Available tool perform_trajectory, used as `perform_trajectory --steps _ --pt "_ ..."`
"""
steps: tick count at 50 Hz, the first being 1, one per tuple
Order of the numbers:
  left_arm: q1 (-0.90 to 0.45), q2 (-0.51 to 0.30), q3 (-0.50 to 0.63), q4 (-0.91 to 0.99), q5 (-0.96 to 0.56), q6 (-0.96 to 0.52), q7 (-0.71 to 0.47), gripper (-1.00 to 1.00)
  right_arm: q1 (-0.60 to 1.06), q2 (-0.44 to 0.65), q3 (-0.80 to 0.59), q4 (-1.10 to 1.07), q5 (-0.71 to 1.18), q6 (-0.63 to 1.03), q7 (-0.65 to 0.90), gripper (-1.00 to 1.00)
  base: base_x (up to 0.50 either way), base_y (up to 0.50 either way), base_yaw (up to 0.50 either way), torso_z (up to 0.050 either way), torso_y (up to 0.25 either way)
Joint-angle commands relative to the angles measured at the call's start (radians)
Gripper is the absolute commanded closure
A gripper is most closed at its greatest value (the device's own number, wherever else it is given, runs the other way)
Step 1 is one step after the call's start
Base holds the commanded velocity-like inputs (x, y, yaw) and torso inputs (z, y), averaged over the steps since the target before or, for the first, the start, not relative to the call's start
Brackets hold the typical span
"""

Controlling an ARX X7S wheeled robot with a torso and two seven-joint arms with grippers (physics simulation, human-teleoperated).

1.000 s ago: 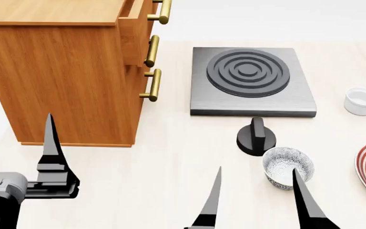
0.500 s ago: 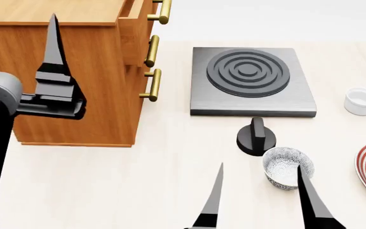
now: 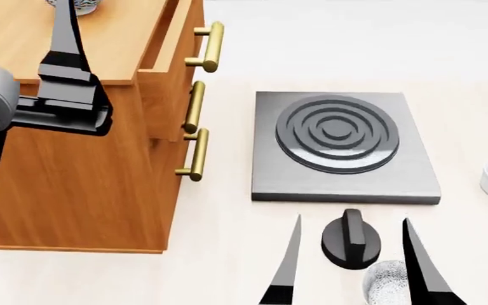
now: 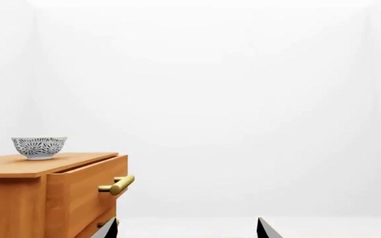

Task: Pick the akita bowl on the wooden cabinet and place it on the plate.

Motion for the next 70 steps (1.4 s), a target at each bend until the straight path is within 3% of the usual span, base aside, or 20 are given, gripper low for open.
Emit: perform_trajectory --steps 1,19,23,39,55,63,70 --pt "-0.021 0.0 0.0 0.017 -0.009 -0.025 -0.009 -1.0 -0.001 0.007 -0.006 -0.004 0.003 -0.004 0.004 -1.0 0.44 0.0 0.0 0.0 0.0" --pt "-0.04 0.005 -0.014 0.102 -0.037 -0.098 -0.025 -1.0 0.001 0.012 -0.009 -0.004 0.001 -0.003 0.022 -1.0 0.4 0.0 0.0 0.0 0.001" --pt "-0.032 0.034 -0.081 0.08 -0.08 -0.124 -0.007 -1.0 0.003 0.013 -0.015 -0.005 0.0 -0.003 0.022 -1.0 0.0 0.0 0.0 0.0 0.0" --pt "0.008 0.056 -0.168 0.064 -0.16 -0.066 0.032 -1.0 0.005 0.017 -0.014 -0.002 0.009 -0.004 0.033 -1.0 0.0 0.0 0.0 0.0 0.0" --pt "0.007 0.031 -0.152 0.067 -0.174 -0.049 0.026 -1.0 0.006 0.026 -0.021 -0.001 0.004 -0.008 0.04 -1.0 0.0 0.0 0.0 0.0 0.0" --pt "-0.031 0.03 -0.164 0.111 -0.196 -0.105 0.012 -1.0 0.005 0.029 -0.024 0.0 0.004 -0.009 0.044 -1.0 0.0 0.0 0.0 0.0 0.0" --pt "-0.142 0.04 -0.191 0.142 -0.24 -0.222 0.002 -1.0 0.006 0.031 -0.03 -0.001 0.003 -0.01 0.046 -1.0 0.0 0.0 0.0 0.0 0.0"
